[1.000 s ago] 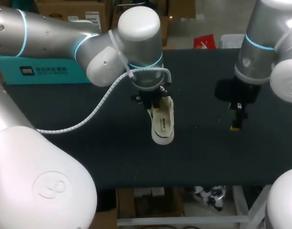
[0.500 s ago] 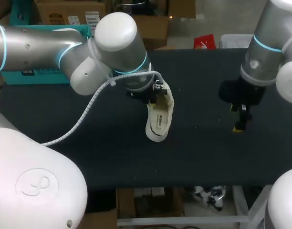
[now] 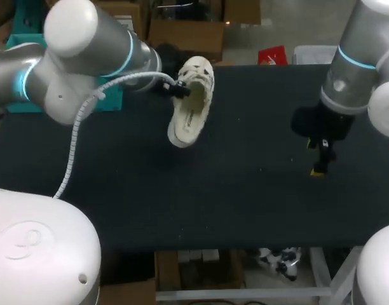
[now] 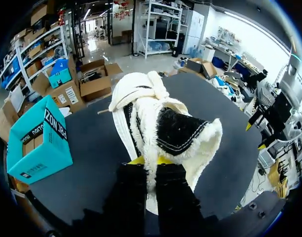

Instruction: Open the shoe tongue, take the insole out of the shoe, put the insole back into the shoe, and pack the shoe into the shoebox

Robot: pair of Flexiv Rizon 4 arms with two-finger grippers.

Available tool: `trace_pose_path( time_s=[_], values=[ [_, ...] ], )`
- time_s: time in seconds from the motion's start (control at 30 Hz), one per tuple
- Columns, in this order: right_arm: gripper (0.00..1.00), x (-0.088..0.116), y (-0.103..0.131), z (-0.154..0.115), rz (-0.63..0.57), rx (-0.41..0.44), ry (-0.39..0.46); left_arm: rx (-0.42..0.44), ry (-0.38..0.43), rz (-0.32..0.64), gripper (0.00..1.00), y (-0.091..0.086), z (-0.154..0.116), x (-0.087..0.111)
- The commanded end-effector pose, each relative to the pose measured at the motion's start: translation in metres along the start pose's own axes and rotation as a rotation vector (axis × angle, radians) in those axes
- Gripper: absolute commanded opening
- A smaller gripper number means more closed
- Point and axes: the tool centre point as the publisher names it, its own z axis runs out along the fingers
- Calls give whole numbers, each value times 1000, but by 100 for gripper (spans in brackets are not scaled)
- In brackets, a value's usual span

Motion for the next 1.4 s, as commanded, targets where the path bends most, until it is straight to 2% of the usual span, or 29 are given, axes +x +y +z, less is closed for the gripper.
trace_pose_path(
  time_s=[0.03, 0.1, 0.17, 0.2, 0.3, 0.47, 0.63, 0.8, 1.0, 1.3, 1.4],
  values=[
    [100, 0, 0, -1, 0, 1, 2, 151, 238, 459, 0, -21, -49, -54],
    [100, 0, 0, -1, 0, 1, 2, 151, 225, 551, 0, -32, -59, -83],
    [100, 0, 0, -1, 0, 1, 2, 156, 174, 607, 0, -43, -67, -109],
    [100, 0, 0, -1, 0, 1, 2, 165, 174, 637, 0, -49, -72, -122],
    [100, 0, 0, -1, 0, 1, 2, 200, 162, 666, 0, -69, -86, -161],
    [100, 0, 0, -1, 0, 1, 2, 223, 126, 681, 0, -96, -95, -218],
    [100, 0, 0, -1, 0, 1, 2, 232, 140, 677, 0, -114, -98, -281],
    [100, 0, 0, -1, 0, 1, 2, 198, 135, 654, 0, -110, -86, -332],
    [100, 0, 0, -1, 0, 1, 2, 147, 112, 632, 0, -91, -74, -382],
    [100, 0, 0, -1, 0, 1, 2, 85, 96, 616, 0, -58, -64, -419],
    [100, 0, 0, -1, 0, 1, 2, 53, 99, 612, 0, -38, -55, -426]
  ],
)
